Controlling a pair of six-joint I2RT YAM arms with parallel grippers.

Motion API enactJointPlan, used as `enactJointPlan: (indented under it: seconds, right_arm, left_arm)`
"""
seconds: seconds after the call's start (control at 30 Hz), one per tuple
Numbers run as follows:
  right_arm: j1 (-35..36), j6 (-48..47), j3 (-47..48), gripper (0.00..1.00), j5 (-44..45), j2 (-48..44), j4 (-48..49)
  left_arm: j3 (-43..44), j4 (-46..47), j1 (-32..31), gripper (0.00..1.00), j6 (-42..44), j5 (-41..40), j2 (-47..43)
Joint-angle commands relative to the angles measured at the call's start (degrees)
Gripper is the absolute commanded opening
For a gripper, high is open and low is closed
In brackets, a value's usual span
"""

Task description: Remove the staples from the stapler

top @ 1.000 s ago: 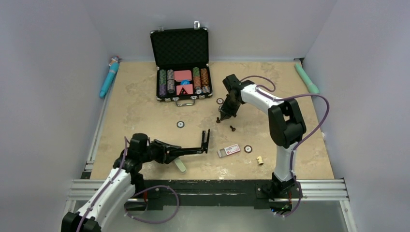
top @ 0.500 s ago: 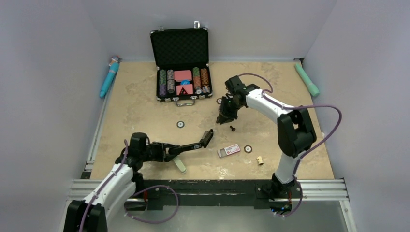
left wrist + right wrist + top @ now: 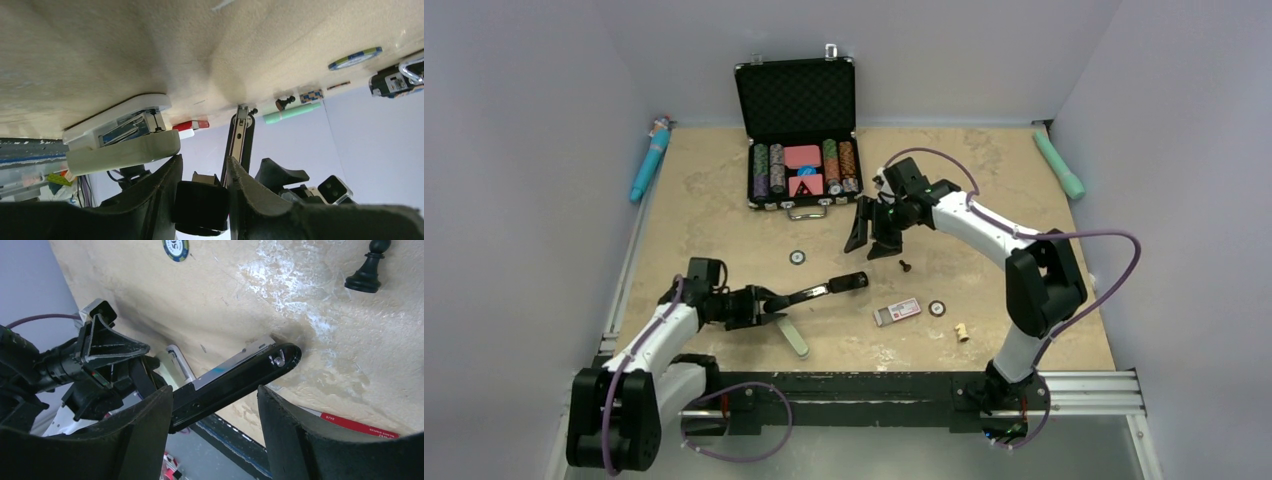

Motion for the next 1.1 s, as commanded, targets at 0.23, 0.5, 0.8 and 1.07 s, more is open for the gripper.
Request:
enactJointPlan:
  seconds: [0.23,0.5,0.8,1.07]
  right_arm:
    - [2.2,3.7,-7.0,0.67,-4.4,0.4,7.4]
    - [2.8,-4.3,-5.6,0.67,1.5,0.5,4.7]
    - [4.1,-14.6,-3.7,0.64,1.9,-3.2,3.0]
    - [14.9,-25.7,-8.9,0.65,8.2,-13.8,8.1]
  left_arm:
    - [6.9,-28.6,3.8,0.00,16.1,-16.4,8.1]
    - [14.7,-36.3,3.8,0.00,19.1,-24.1,14.0]
    - [23.4,-42.6,3.8,0.00,20.3,-33.8,14.0]
    - [30.9,-43.8,1.5,0.00,21.8,-37.3,19.0]
